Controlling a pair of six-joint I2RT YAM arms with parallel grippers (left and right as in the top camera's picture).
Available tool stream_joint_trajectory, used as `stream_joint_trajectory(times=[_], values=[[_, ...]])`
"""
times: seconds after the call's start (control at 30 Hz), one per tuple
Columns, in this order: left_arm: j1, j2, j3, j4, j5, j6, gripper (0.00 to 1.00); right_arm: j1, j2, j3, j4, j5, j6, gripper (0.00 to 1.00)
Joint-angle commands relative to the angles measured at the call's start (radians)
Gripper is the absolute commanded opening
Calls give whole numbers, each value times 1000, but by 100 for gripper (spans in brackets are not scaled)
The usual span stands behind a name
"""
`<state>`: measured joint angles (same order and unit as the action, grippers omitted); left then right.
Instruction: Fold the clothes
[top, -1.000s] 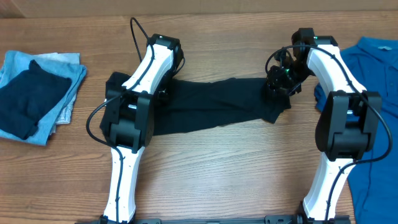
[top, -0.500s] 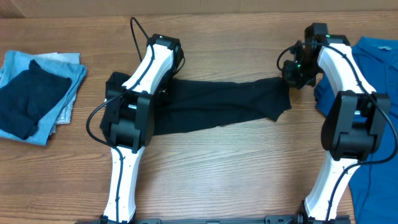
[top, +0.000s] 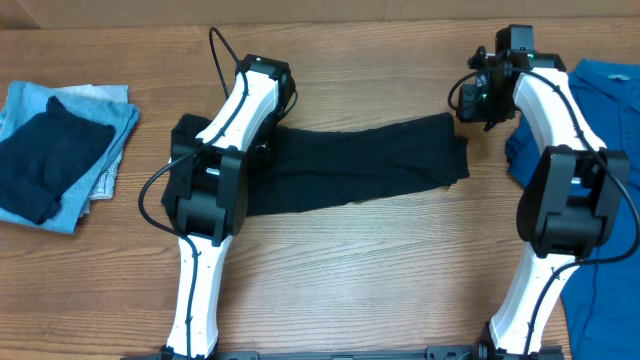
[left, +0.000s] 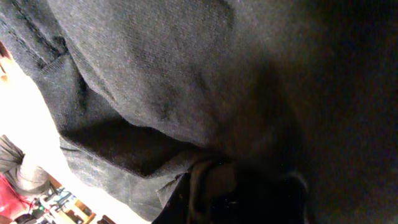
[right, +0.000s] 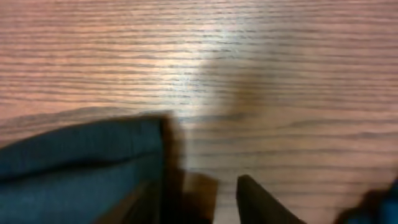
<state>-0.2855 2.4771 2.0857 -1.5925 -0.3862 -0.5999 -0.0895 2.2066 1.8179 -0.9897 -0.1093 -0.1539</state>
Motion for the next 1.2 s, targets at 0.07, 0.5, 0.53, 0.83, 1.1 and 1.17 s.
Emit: stream_joint_trajectory(times=[0.07, 0.5, 0.53, 0.83, 1.1, 1.17], values=[[5, 6, -5, 1, -13, 2, 7, -4, 4, 114, -230, 19, 146, 41], [5, 6, -5, 8, -13, 28, 9, -3, 8, -113, -229, -209, 232, 38], [5, 6, -5, 8, -13, 29, 9, -3, 8, -113, -238, -242, 232, 38], [5, 6, -5, 8, -12, 28, 8, -23, 8, -3, -254, -98, 161, 4], [5, 6, -5, 9, -12, 28, 7, -25, 10, 53, -259, -77, -37, 4], [5, 6, -5, 8, -12, 28, 8, -25, 11, 53, -297, -69, -38, 4]])
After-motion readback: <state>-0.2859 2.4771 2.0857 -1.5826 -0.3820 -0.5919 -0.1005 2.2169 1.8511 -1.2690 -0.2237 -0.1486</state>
